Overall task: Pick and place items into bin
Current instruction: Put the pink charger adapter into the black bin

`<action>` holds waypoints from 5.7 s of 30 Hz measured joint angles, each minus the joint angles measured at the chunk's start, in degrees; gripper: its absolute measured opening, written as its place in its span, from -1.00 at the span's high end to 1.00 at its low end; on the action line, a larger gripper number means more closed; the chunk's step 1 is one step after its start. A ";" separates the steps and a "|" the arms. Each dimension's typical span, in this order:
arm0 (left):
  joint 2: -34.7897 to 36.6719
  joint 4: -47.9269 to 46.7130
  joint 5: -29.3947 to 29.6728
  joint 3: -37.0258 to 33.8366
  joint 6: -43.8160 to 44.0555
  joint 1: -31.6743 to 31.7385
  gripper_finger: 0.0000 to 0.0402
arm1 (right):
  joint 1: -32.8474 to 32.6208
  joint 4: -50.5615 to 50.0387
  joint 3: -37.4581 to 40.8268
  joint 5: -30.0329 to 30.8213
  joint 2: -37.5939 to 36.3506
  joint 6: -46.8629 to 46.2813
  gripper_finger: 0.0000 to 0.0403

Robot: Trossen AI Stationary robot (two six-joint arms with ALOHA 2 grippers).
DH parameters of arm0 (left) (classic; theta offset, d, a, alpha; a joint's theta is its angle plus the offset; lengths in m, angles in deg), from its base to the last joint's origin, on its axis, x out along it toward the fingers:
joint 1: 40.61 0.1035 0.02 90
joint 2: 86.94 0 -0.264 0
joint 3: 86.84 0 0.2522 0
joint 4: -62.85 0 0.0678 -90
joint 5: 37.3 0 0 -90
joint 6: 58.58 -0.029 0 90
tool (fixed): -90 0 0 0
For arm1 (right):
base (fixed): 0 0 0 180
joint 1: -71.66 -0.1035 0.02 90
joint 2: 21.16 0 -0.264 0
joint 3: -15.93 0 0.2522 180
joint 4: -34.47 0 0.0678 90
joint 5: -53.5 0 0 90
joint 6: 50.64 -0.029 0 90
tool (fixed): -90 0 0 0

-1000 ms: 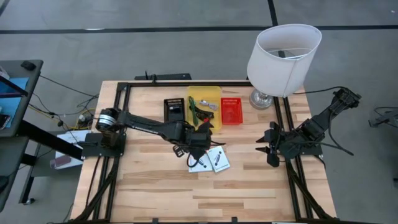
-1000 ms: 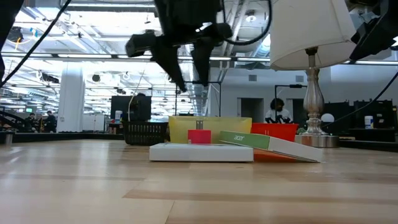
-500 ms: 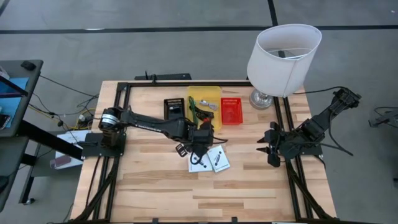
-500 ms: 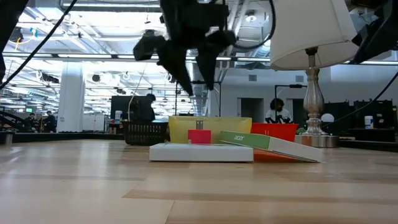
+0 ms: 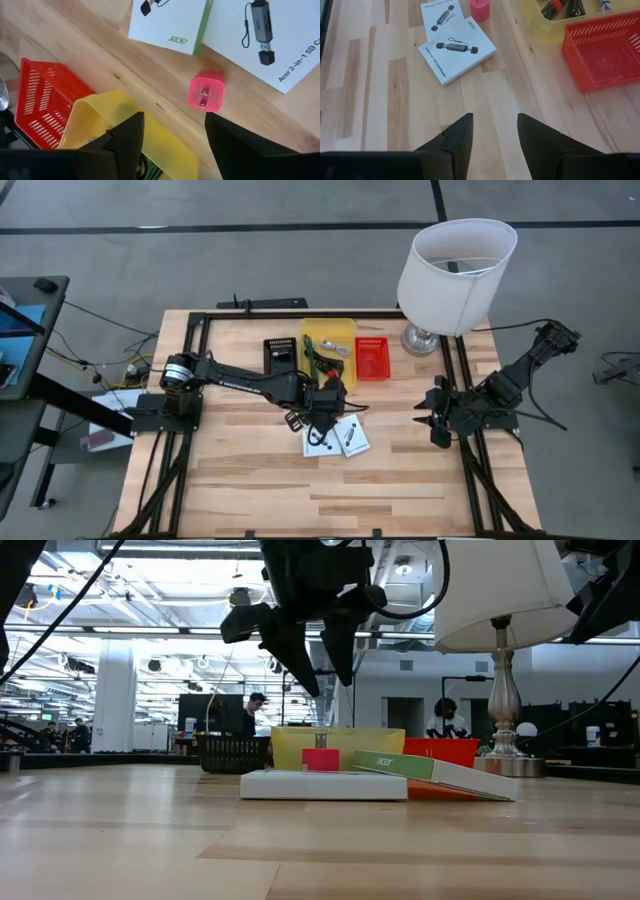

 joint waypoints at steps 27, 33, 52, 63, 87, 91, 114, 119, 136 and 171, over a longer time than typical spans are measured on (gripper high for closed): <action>0.04 -6.58 -6.67 0.00 8.53 1.27 -0.21 | 0.00 0.10 0.00 0.00 0.00 -0.55 0.25; 0.07 -4.74 -7.94 0.00 8.04 1.29 -0.20 | 0.02 0.10 0.00 0.00 0.00 -0.55 0.24; 0.09 -2.15 -8.91 0.00 7.93 1.36 -0.22 | 0.00 0.10 -0.02 0.00 0.00 -0.57 0.26; -4.33 -1.48 -10.92 0.07 6.57 2.07 -0.23 | 0.00 0.12 -0.07 -0.03 -0.01 -0.66 0.24; -4.59 -1.57 -12.65 0.09 6.53 3.09 -0.23 | 0.00 0.08 -0.07 -0.03 -0.02 -0.59 0.26; -4.59 -1.51 -13.15 0.09 6.51 3.58 -0.23 | 0.01 0.05 -0.07 -0.04 -0.02 -0.59 0.27; -4.59 -0.72 -14.40 -0.05 6.09 3.91 -0.23 | 0.00 0.05 -0.07 -0.03 -0.02 -0.56 0.24; -4.59 -0.76 -14.45 -0.17 6.09 3.91 -0.23 | 0.01 0.05 -0.07 -0.04 -0.02 -0.55 0.25; -5.51 -0.24 -14.73 -0.14 6.14 3.92 -0.23 | 0.02 0.03 -0.04 -0.02 -0.02 -0.55 0.26; -7.28 -0.38 -16.87 -0.42 5.85 5.39 -0.23 | 0.01 -0.35 -0.04 -0.02 -0.02 -0.46 0.26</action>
